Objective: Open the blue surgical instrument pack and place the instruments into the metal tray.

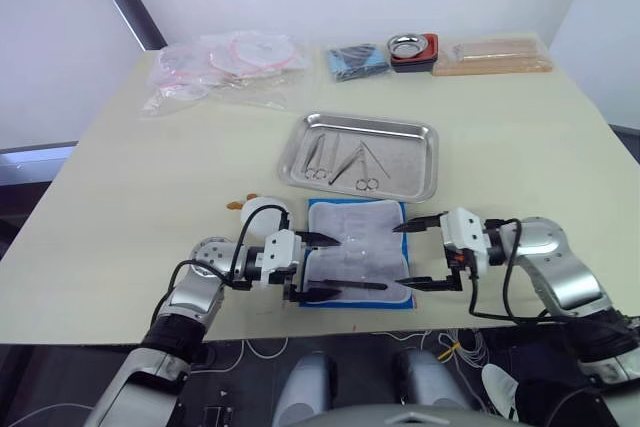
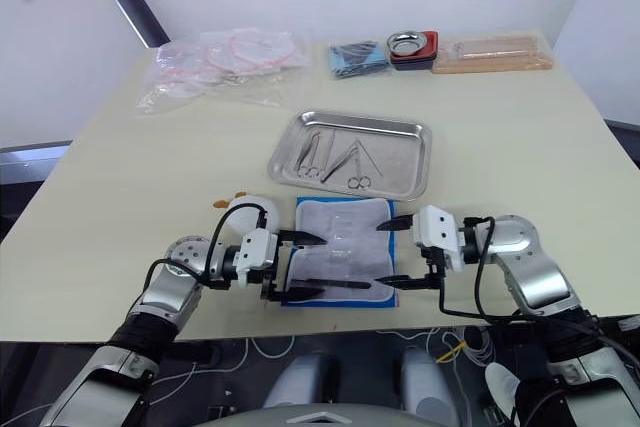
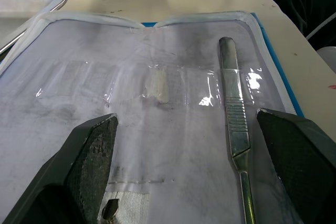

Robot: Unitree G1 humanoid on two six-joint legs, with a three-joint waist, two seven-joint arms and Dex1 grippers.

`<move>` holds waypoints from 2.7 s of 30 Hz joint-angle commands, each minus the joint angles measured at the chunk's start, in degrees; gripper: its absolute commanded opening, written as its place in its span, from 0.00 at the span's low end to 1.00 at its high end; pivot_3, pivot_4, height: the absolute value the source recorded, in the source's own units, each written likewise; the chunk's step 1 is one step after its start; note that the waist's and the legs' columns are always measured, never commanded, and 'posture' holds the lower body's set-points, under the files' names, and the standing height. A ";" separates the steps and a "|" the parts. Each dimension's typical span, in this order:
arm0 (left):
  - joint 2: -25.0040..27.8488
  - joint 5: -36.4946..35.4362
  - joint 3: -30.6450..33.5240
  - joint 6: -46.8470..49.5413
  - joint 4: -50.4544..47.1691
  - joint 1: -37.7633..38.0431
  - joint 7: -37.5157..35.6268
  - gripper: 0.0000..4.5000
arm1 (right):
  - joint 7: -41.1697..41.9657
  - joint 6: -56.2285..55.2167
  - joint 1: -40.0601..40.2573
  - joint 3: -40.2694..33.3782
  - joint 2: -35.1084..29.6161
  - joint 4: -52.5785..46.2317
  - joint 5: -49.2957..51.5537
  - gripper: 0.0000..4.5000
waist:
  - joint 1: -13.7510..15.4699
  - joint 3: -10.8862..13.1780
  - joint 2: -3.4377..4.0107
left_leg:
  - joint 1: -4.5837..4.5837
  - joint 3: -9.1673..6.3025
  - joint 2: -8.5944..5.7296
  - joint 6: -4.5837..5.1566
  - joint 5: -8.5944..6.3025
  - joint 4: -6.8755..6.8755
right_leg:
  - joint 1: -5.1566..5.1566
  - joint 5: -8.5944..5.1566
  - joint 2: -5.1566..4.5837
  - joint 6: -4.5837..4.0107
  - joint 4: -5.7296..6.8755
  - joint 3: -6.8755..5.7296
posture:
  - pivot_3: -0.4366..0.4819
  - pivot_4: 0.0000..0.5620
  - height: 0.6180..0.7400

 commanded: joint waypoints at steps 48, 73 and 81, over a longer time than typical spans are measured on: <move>3.01 7.13 -4.50 2.24 5.41 5.42 -0.38 1.00 | -2.68 1.55 -0.93 7.09 0.00 -1.16 -6.48 0.02 | -0.46 -0.52 -0.34 | 0.53 0.18 0.11 0.01 -0.02 -0.09 | 0.29 -0.02 0.09 -0.04 0.09 0.16 | 0.48 0.27 1.00; 2.23 7.45 -4.83 1.76 6.73 4.78 -0.10 1.00 | -2.58 3.84 -1.05 2.29 -9.21 -10.37 -5.03 0.02 | -0.40 -0.41 -0.38 | 0.55 0.21 0.11 0.01 -0.02 -0.13 | 0.27 -0.02 0.07 -0.04 0.09 0.18 | 0.48 0.27 1.00; 1.65 6.82 -4.45 2.18 7.22 4.52 0.08 1.00 | -1.57 2.85 0.15 -0.52 -12.92 -9.74 -3.76 0.02 | -0.40 -0.39 -0.37 | 0.55 0.22 0.10 0.01 -0.02 -0.13 | 0.27 -0.02 0.06 -0.03 0.08 0.18 | 0.48 0.27 1.00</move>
